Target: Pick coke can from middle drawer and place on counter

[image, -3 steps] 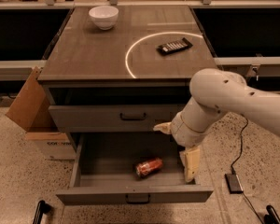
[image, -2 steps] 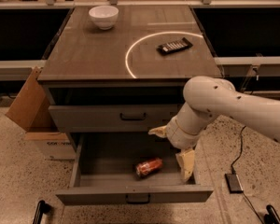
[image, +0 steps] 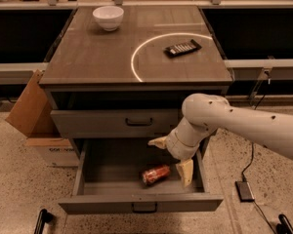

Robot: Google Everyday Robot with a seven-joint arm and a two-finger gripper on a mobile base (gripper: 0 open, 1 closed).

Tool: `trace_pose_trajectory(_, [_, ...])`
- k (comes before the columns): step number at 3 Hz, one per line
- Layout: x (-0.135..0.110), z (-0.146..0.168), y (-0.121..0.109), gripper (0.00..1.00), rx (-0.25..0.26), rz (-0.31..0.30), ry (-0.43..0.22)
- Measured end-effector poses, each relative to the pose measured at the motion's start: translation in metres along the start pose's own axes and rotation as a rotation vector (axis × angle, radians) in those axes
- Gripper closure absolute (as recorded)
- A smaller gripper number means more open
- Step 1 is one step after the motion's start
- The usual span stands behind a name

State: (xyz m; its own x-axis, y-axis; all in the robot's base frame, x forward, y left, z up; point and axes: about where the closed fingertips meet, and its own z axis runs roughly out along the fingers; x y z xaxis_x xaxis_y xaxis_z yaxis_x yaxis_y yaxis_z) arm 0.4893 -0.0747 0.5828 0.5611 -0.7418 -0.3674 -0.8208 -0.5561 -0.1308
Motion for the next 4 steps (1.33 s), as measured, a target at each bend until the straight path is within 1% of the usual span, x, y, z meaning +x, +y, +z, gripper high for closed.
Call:
trace_pose_trajectory(1, [0.016, 0.017, -0.004, 0.00, 0.003, 0.002, 0.034])
trace_pose_trajectory(2, [0.030, 0.032, -0.007, 0.00, 0.009, -0.013, 0.053])
trace_pose_trajectory(4, [0.049, 0.065, -0.015, 0.00, 0.025, -0.088, 0.098])
